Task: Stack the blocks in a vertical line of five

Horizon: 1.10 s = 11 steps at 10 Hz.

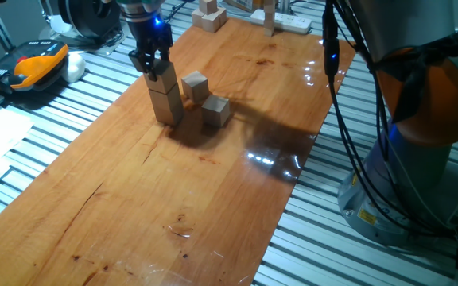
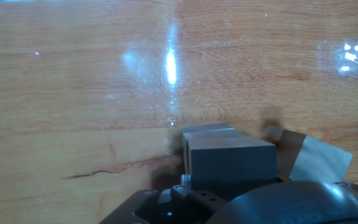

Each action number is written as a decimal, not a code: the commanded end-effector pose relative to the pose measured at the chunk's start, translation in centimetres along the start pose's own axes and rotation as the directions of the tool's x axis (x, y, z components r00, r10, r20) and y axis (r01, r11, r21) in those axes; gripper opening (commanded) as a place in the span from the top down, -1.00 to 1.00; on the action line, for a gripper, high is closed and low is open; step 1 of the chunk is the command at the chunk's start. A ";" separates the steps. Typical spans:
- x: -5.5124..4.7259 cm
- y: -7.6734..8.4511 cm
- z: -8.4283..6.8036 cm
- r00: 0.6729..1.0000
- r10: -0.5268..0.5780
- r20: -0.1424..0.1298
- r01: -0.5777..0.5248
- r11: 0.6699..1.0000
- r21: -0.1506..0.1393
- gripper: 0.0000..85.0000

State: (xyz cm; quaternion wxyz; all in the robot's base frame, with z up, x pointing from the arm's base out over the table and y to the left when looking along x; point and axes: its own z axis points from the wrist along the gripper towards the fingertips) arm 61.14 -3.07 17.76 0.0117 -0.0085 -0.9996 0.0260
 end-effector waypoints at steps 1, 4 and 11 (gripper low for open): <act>0.0 0.0 0.0 1.000 0.002 0.001 -0.002 1.000 0.000 0.20; 0.0 0.1 0.0 1.000 0.014 0.005 -0.014 1.000 0.003 0.20; 0.0 0.1 0.0 1.000 -0.001 0.000 0.001 1.000 -0.003 -0.20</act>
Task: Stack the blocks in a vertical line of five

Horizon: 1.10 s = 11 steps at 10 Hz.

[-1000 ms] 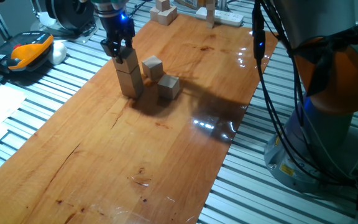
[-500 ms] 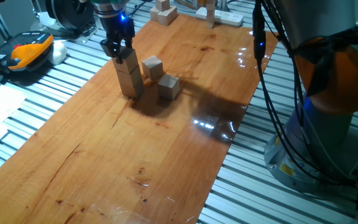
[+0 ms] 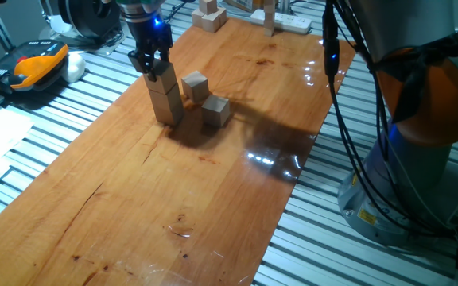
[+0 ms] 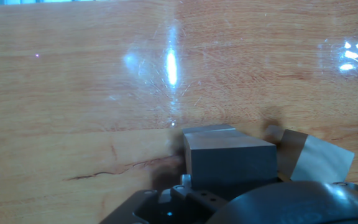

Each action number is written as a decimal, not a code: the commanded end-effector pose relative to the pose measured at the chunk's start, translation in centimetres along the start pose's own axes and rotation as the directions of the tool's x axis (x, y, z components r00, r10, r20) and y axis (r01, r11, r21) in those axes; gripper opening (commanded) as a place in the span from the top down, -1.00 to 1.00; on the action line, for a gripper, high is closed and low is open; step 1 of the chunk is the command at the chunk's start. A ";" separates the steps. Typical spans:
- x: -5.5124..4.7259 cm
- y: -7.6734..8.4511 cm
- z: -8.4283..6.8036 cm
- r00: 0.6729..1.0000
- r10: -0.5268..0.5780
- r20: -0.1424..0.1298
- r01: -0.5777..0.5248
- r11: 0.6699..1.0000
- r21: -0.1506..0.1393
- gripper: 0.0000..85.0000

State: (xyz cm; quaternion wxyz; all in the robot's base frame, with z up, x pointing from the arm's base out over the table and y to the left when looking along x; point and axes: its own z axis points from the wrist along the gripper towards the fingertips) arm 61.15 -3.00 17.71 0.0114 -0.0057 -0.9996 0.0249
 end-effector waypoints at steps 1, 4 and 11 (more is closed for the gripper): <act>0.0 0.0 0.0 1.000 -0.003 0.001 0.003 1.000 0.002 -0.20; 0.0 -0.1 0.0 1.000 -0.016 0.001 0.016 1.000 -0.001 -0.20; 0.1 -0.1 0.0 1.000 0.006 0.012 -0.007 1.000 0.011 -0.20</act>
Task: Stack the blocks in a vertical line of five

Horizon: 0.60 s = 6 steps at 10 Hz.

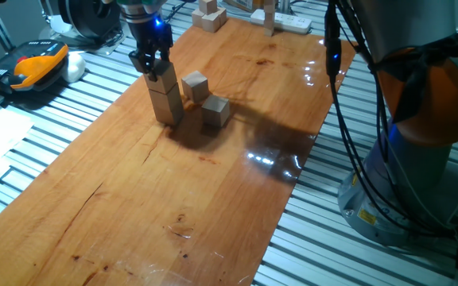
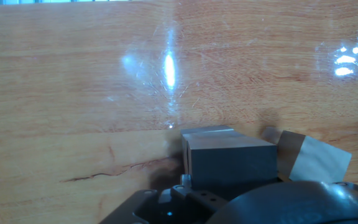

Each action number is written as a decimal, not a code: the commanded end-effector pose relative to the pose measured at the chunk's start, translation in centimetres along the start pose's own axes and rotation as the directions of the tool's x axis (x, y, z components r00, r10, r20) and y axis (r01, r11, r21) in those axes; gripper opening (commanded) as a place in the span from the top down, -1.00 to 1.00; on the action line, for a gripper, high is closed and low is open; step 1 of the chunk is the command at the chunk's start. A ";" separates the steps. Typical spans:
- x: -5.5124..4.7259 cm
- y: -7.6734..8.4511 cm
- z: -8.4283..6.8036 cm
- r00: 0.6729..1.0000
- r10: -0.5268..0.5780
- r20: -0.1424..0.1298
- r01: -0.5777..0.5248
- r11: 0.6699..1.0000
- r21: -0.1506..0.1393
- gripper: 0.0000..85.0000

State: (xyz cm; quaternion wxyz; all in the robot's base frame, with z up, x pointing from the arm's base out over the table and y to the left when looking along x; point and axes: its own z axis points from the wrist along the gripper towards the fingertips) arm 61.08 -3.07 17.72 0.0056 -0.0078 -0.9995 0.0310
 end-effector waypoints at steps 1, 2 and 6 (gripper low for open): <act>0.0 0.0 0.0 1.000 -0.001 0.002 0.001 1.000 -0.001 -0.60; 0.0 0.0 0.0 1.000 -0.001 0.002 0.001 1.000 0.001 -0.60; 0.0 0.1 0.1 1.000 0.007 0.003 -0.007 1.000 0.005 -0.60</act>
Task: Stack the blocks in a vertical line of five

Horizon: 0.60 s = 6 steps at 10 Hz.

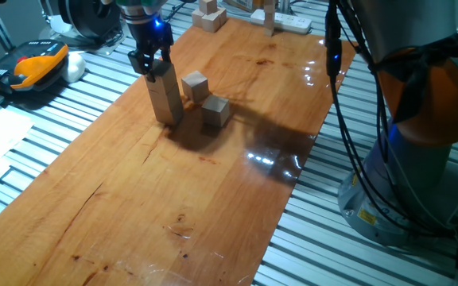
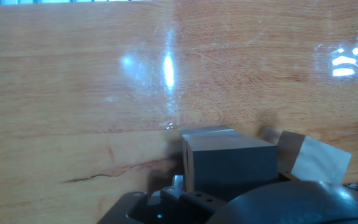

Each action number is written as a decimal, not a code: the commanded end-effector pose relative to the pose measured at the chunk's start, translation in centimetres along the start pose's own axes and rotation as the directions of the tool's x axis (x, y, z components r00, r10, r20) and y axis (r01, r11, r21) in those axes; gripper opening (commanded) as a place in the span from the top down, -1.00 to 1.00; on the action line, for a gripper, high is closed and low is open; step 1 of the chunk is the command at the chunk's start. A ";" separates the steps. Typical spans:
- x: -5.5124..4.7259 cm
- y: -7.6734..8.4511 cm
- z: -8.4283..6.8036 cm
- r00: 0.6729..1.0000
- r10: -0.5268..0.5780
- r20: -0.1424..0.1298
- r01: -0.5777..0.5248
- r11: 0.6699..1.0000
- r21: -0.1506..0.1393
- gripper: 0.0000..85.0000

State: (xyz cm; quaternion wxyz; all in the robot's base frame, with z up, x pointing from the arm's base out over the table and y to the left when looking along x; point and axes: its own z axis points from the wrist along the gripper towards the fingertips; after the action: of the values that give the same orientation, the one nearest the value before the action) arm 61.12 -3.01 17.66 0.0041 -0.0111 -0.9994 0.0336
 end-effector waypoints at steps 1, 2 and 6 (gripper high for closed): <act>0.0 0.0 0.0 1.000 0.003 -0.001 -0.003 1.000 0.000 -0.60; 0.0 0.0 0.0 1.000 0.005 0.002 -0.005 1.000 0.000 -0.60; 0.0 -0.1 -0.3 0.999 0.023 0.025 -0.023 1.000 -0.002 -0.60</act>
State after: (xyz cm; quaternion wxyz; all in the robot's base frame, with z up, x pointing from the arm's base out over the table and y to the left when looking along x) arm 61.10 -3.04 18.03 -0.0084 -0.0228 -0.9992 0.0306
